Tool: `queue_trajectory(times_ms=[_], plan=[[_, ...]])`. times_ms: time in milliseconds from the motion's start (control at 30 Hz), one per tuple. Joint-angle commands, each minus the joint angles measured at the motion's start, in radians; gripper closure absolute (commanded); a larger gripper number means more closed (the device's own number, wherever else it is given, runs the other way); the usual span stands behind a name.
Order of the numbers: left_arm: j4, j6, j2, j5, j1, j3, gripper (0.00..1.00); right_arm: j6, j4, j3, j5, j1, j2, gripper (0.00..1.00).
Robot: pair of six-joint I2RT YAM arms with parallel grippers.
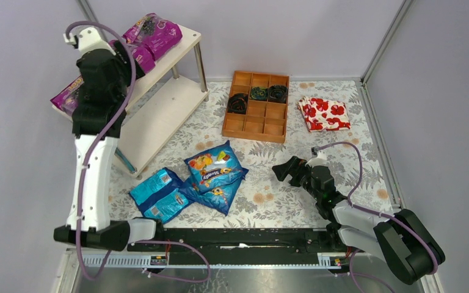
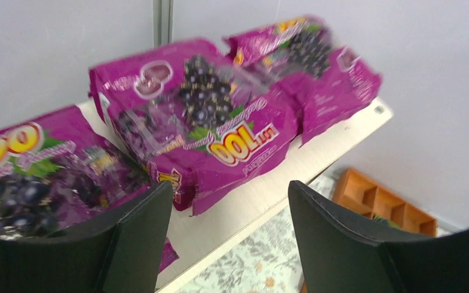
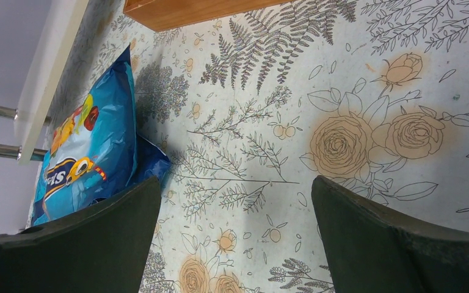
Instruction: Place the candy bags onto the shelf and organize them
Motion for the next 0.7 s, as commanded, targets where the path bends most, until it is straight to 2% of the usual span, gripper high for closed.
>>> queue_trajectory(times_ms=[0, 67, 267, 533, 667], plan=[[-0.04, -0.031, 0.033, -0.006, 0.027, -0.005, 0.27, -0.005, 0.042, 0.015, -0.003, -0.004, -0.007, 0.0], [-0.008, -0.031, 0.036, 0.021, 0.048, -0.032, 0.29, -0.005, 0.041, 0.015, -0.004, -0.002, -0.006, 0.0], [0.016, -0.047, 0.066, 0.092, 0.087, -0.06, 0.46, -0.004, 0.041, 0.016, -0.003, -0.002, -0.007, 0.0], [0.085, -0.033, 0.049, 0.097, 0.087, -0.082, 0.63, -0.005, 0.043, 0.018, -0.004, -0.003, 0.0, 0.0], [0.127, -0.034, 0.044, 0.112, 0.087, -0.103, 0.65, -0.006, 0.043, 0.019, -0.006, -0.003, 0.005, 0.0]])
